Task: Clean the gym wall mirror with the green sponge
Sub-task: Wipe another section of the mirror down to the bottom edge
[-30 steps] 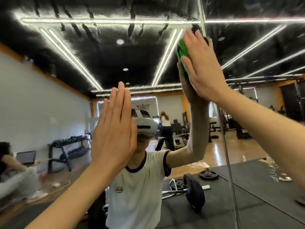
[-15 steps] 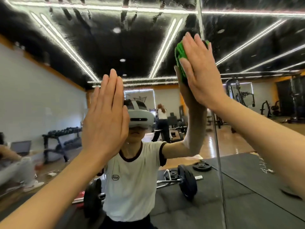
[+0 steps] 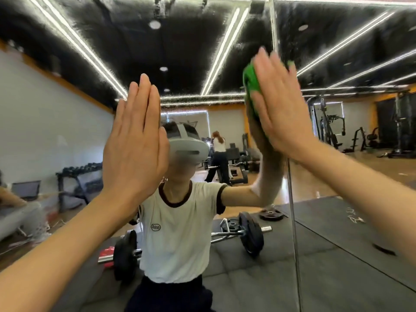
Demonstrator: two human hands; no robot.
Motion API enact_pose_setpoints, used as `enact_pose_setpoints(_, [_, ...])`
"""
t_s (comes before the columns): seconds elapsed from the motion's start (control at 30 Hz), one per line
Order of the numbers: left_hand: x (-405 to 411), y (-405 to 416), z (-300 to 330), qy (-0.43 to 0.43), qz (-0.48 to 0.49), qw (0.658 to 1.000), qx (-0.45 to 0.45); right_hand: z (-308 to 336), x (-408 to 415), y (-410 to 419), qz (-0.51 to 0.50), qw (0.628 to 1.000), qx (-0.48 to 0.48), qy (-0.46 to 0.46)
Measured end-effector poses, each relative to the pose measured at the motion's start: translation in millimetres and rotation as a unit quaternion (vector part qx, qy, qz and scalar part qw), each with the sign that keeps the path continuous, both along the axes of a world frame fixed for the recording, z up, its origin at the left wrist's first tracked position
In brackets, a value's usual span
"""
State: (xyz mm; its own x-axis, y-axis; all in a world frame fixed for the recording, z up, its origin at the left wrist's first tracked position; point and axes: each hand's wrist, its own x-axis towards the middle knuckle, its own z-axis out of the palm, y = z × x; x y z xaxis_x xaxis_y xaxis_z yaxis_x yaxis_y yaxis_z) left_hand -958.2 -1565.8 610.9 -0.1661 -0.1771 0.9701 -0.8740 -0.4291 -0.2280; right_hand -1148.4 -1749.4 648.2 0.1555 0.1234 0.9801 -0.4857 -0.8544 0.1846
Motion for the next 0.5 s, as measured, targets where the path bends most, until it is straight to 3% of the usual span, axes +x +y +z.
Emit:
enact_pose_setpoints(0.1, [1,0,1,-0.004,-0.006,1.0,-0.004,25,11,4,0.014,0.999,0.014,-0.046])
enact_pose_setpoints(0.2, [2,0,0,-0.003,-0.006,1.0,-0.006,-50,6,0,0.02,1.0,0.004,-0.015])
enact_pose_setpoints(0.33, [2,-1,0,-0.004,-0.014,1.0,-0.007,-160,-12,-7,-0.013,0.99,-0.079,0.113])
enact_pose_setpoints(0.43, [1,-1,0,-0.006,-0.013,1.0,-0.008,-125,-16,-11,-0.011,0.98,-0.124,0.155])
enact_pose_setpoints(0.5, [1,-1,-1,-0.006,-0.014,1.0,-0.007,-59,-7,-5,0.043,0.992,-0.078,0.092])
